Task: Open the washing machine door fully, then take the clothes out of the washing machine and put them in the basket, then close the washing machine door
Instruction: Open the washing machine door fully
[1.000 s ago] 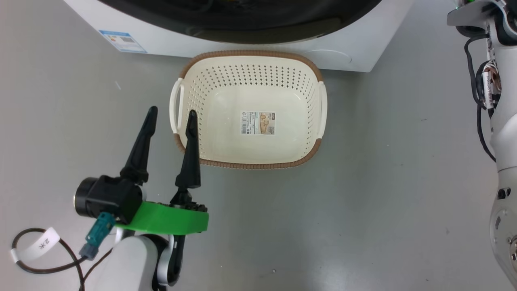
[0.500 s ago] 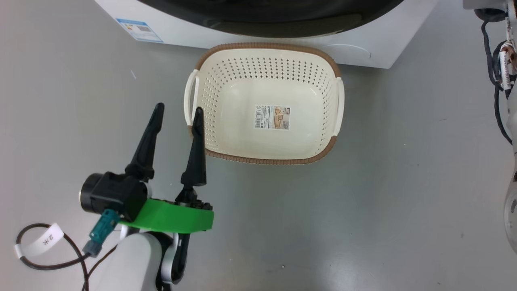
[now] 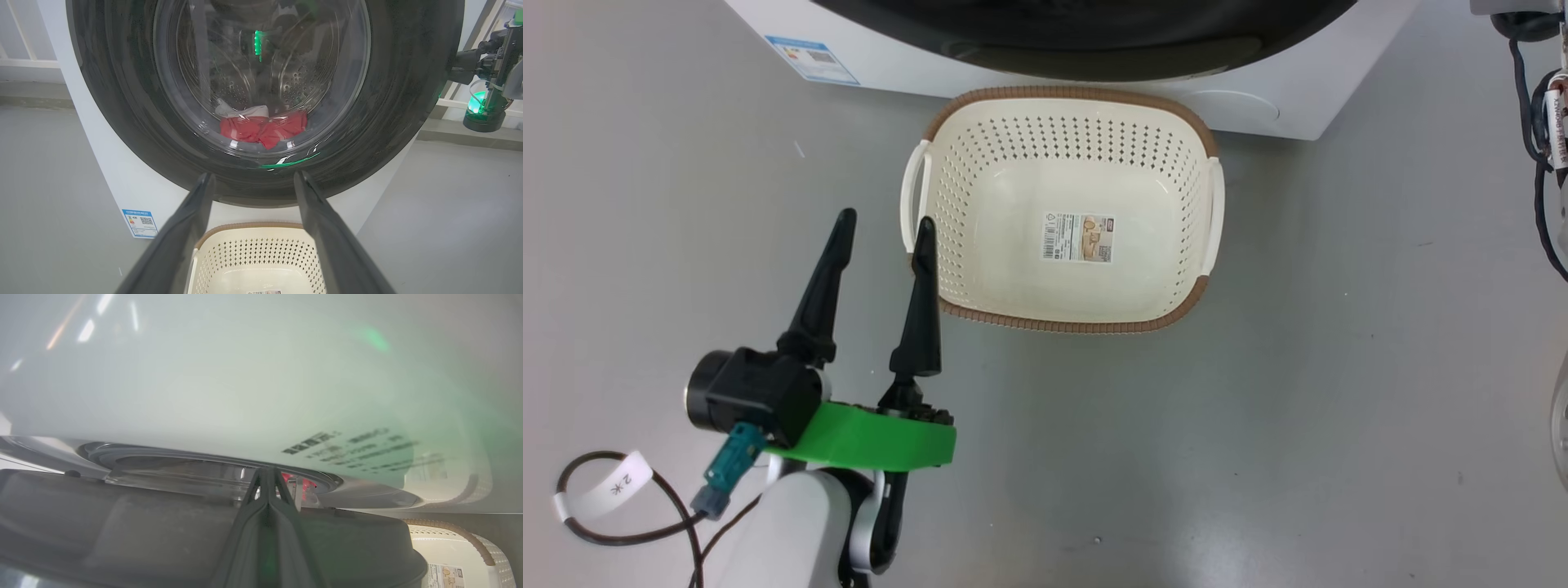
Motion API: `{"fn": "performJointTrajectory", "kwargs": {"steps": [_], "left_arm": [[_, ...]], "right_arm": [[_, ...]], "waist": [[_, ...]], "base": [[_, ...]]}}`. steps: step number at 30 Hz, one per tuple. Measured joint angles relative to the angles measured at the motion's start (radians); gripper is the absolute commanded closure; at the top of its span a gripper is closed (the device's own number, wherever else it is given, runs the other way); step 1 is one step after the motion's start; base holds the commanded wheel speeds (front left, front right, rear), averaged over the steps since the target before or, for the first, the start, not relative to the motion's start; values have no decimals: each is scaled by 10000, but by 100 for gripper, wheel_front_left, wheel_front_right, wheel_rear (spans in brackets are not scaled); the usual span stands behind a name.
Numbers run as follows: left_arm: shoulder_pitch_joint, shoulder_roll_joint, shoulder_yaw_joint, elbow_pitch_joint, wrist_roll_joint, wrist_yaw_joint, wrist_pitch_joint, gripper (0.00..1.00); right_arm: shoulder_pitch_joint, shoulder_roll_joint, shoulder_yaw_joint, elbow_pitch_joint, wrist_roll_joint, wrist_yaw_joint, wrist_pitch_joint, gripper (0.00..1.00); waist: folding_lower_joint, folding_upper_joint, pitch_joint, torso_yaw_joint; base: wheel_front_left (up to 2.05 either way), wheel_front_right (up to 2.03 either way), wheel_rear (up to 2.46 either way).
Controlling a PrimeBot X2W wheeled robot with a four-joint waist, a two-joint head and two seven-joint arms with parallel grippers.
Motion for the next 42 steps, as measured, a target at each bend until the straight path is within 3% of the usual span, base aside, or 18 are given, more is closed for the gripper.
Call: {"fn": "performJointTrajectory", "kwargs": {"steps": [22, 42], "left_arm": [[10, 0, 211, 127, 69, -33, 0, 0], [260, 2, 372, 290, 245, -50, 0, 0]], "right_arm": [[943, 305, 232, -598, 291, -8, 790, 100], [2299, 374, 1360, -1064, 1919, -8, 721, 100]], "waist": [[0, -1, -591, -343], [0, 0, -1436, -697]], "base": [[0, 0, 0], [0, 0, 0]]}}
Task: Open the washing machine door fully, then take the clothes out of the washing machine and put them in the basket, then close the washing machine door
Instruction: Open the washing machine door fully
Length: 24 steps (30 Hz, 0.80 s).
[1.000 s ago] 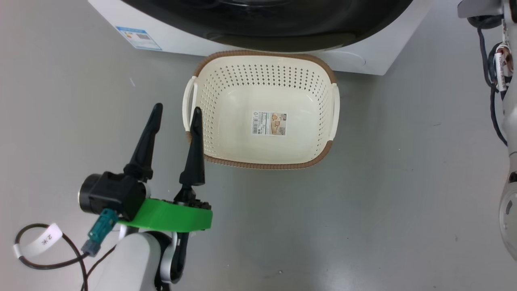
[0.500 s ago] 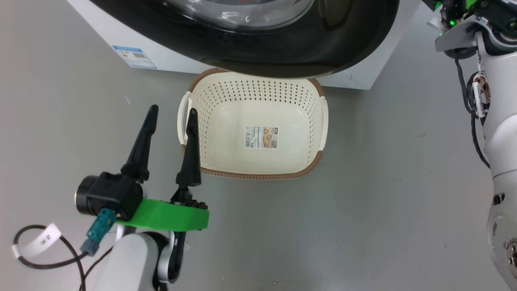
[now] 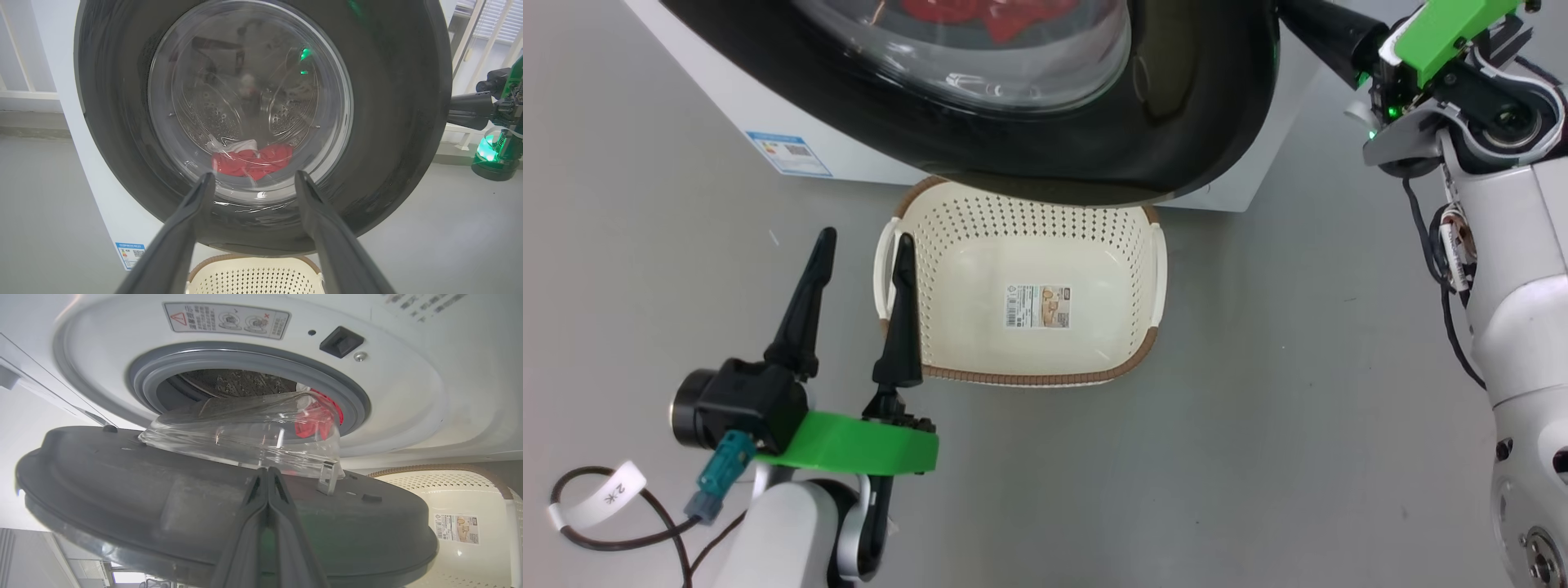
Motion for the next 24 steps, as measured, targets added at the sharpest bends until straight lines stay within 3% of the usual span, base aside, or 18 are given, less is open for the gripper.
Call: {"fn": "performJointTrajectory", "kwargs": {"steps": [24], "left_arm": [[411, 4, 299, 73, 69, -98, 0, 0]], "right_arm": [[1403, -4, 1430, -736, 1216, 0, -19, 100]], "waist": [[0, 0, -986, -32]], "base": [[0, 0, 0]]}}
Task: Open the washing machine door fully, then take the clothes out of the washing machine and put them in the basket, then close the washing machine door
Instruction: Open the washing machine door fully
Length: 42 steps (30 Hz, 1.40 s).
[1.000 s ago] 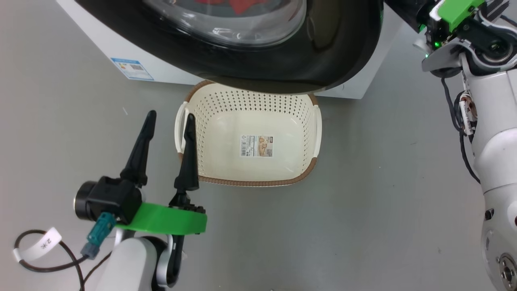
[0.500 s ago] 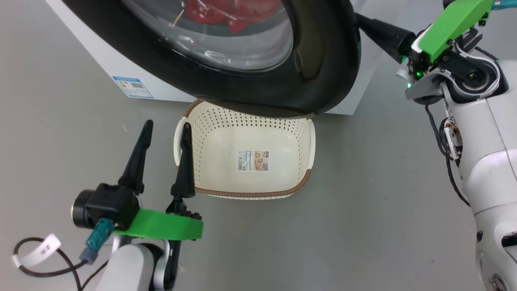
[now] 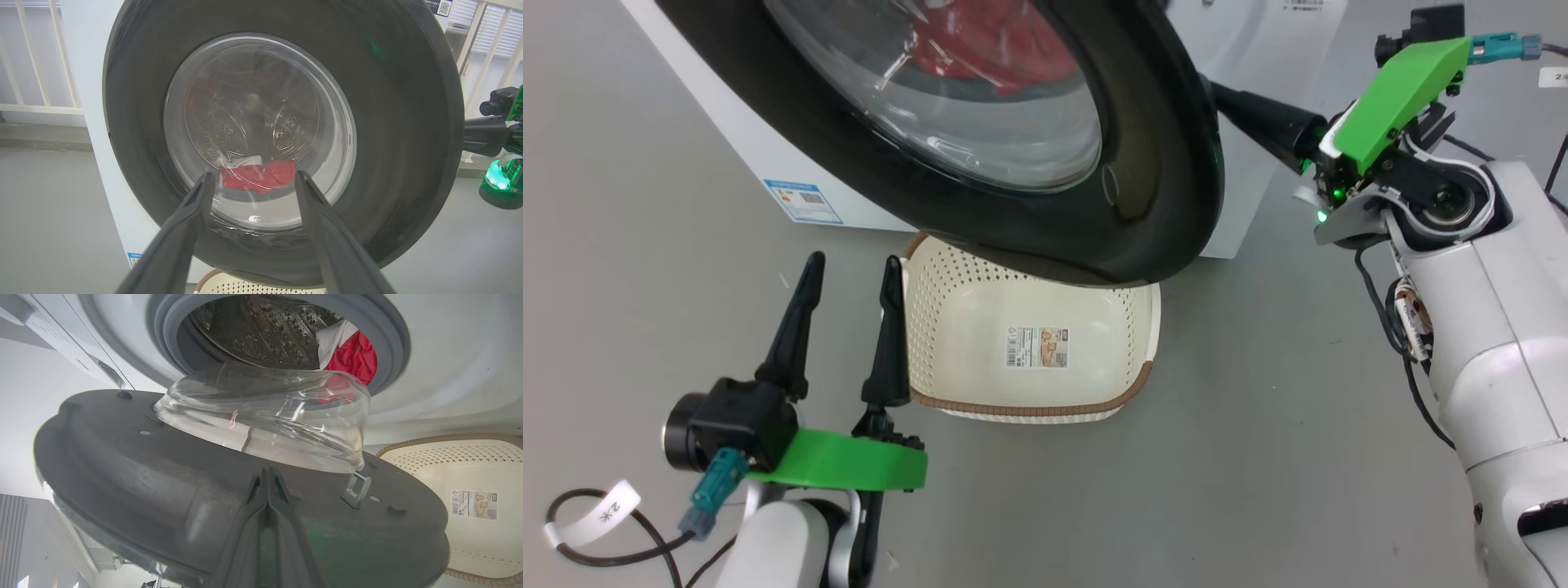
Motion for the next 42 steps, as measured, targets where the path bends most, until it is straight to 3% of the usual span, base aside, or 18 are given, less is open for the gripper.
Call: {"fn": "performJointTrajectory", "kwargs": {"steps": [42], "left_arm": [[1270, 23, 205, -127, 0, 31, 0, 0]], "right_arm": [[2444, 54, 2353, -1868, 1540, 0, 704, 100]], "waist": [[0, 0, -1310, 557]], "base": [[0, 0, 0]]}}
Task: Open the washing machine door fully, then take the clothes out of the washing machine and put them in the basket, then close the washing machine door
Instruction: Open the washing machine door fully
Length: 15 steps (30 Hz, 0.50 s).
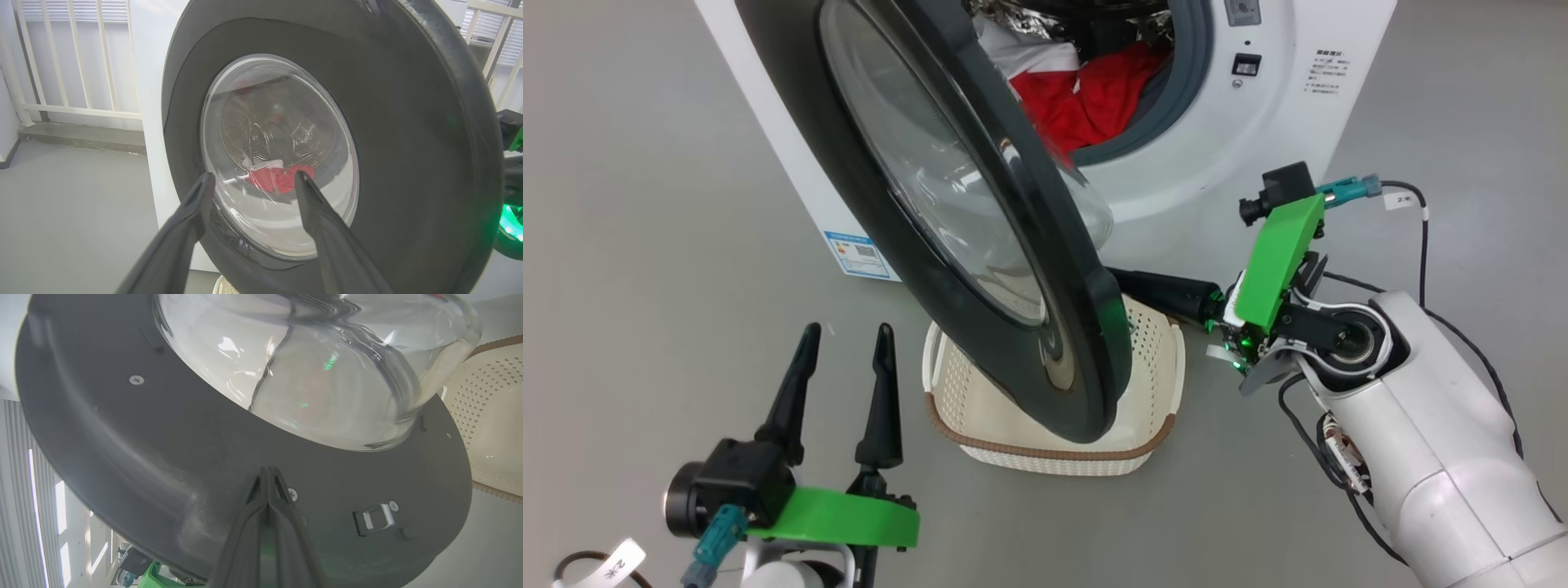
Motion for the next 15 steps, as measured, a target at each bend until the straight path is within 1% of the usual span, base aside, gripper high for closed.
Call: {"fn": "performJointTrajectory", "kwargs": {"steps": [12, 15], "left_arm": [[314, 8, 4, 19, -2, 19, 0, 0], [314, 10, -23, 19, -4, 84, 0, 0]], "right_arm": [[450, 0, 608, -385, 499, 0, -4, 100], [473, 0, 786, -447, 568, 0, -15, 100]], "waist": [[1, 0, -186, 455], [0, 0, -209, 594]], "base": [[0, 0, 0], [0, 0, 0]]}}
